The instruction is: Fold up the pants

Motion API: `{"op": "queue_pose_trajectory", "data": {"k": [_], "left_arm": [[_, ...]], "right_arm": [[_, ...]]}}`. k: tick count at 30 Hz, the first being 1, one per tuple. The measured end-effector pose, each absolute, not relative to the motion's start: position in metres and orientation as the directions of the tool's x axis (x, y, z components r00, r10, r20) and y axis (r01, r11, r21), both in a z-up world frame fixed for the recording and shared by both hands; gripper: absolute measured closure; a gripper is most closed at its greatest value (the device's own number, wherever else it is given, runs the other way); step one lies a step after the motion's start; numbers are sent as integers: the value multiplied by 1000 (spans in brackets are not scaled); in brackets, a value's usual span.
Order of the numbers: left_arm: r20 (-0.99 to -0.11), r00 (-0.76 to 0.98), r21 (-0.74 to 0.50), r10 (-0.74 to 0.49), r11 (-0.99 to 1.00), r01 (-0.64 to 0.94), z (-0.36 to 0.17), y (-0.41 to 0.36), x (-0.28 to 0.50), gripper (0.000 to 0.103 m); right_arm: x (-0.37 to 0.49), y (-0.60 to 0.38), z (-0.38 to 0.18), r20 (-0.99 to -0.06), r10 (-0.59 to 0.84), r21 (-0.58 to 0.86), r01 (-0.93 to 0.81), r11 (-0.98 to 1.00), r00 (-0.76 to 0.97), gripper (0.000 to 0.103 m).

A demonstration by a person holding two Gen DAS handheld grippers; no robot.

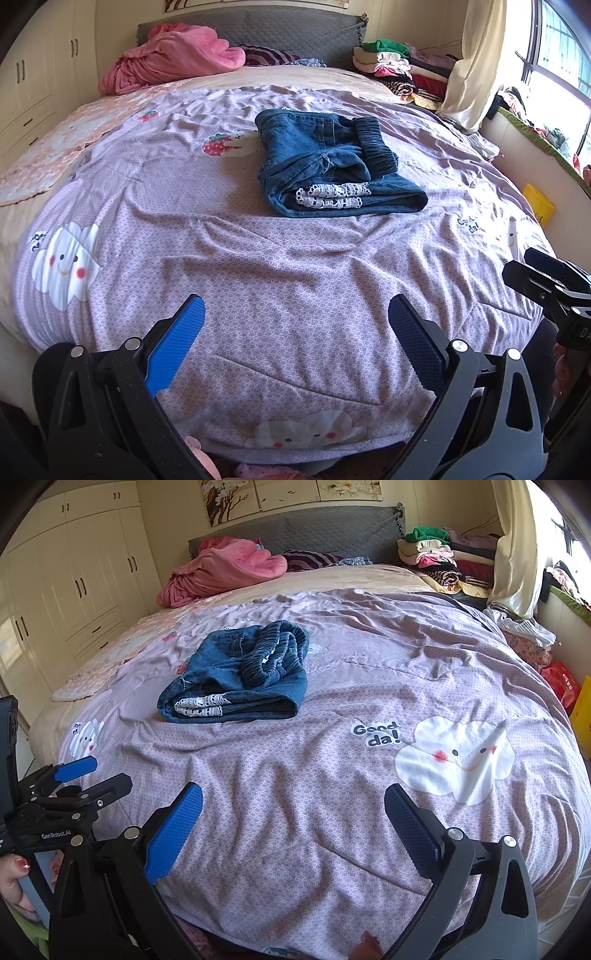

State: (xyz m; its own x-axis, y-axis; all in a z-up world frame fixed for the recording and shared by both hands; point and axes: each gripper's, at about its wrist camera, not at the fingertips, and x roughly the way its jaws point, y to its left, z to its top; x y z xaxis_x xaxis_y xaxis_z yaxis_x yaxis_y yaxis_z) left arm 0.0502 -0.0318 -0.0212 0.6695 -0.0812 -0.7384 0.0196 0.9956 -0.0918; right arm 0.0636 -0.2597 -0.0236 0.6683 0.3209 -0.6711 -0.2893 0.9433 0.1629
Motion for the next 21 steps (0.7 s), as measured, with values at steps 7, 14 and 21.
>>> {"op": "queue_pose_trajectory", "data": {"k": [7, 14, 21], "left_arm": [[-739, 670, -89, -78, 996, 18, -21, -31, 50, 10], [-742, 667, -84, -71, 996, 12, -21, -30, 49, 10], [-741, 668, -82, -67, 997, 10, -21, -30, 49, 10]], "right_arm": [[64, -260, -24, -670, 321, 163, -288, 943, 669, 5], [63, -260, -24, -670, 320, 163, -288, 944, 669, 5], [63, -261, -23, -671, 318, 163, -286, 944, 669, 5]]}}
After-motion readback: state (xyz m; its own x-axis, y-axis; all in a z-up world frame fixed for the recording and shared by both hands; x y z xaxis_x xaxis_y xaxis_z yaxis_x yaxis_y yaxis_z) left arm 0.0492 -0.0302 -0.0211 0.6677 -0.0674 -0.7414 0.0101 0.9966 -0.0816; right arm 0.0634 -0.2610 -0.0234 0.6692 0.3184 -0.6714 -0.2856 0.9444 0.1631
